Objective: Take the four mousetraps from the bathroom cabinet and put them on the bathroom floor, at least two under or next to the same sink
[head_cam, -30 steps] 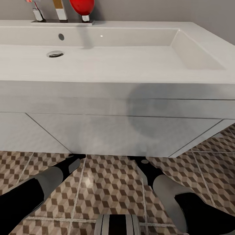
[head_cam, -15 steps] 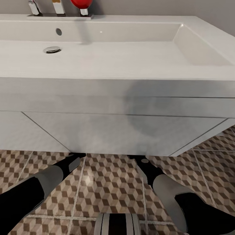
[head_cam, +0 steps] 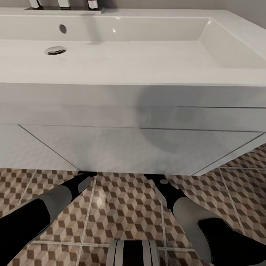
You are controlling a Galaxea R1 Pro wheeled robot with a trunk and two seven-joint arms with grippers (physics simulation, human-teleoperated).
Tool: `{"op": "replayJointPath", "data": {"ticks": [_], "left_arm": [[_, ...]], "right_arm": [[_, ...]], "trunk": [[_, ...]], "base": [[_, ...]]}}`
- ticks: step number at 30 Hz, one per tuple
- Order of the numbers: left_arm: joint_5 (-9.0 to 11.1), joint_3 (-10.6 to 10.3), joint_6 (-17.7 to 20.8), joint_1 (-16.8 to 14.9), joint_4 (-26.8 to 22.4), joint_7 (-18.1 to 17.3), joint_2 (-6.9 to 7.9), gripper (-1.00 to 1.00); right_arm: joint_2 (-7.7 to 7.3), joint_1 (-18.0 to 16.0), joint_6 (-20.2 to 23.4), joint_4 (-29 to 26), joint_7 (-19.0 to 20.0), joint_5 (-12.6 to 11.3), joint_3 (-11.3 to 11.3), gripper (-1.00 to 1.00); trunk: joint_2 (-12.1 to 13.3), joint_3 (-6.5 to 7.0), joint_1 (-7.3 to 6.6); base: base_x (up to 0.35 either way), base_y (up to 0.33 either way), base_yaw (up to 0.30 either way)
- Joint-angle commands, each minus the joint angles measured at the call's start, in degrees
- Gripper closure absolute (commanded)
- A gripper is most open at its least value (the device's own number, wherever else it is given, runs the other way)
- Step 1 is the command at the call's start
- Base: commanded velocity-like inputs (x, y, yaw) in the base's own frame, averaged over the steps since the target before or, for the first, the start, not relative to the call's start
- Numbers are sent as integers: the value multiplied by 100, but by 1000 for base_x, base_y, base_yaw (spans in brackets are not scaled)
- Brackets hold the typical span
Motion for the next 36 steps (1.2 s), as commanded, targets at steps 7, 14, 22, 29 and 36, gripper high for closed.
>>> {"op": "replayJointPath", "data": {"ticks": [7, 14, 22, 29, 36], "left_arm": [[31, -45, 3, -26, -22, 49, -1, 100], [31, -45, 3, -27, -22, 49, -3, 100], [31, -45, 3, -27, -22, 49, -1, 100], [31, -45, 3, -27, -22, 49, 3, 100], [30, -45, 3, -27, -22, 49, 4, 100]], "right_arm": [[0, -6, -8, -39, -52, 33, 35, 100], [0, -6, -8, -44, -52, 33, 35, 100], [0, -6, -8, -47, -52, 25, 33, 100], [0, -13, 4, -101, -52, 24, 29, 100], [0, -15, 10, -155, -57, 24, 28, 100]], "trunk": [[-1, -65, -1], [-1, -128, -1], [-1, -200, -1], [-1, -263, -1], [-1, -324, -1]], "base": [[0, 0, 0], [0, 0, 0], [0, 0, 0], [0, 0, 0], [0, 0, 0]]}}
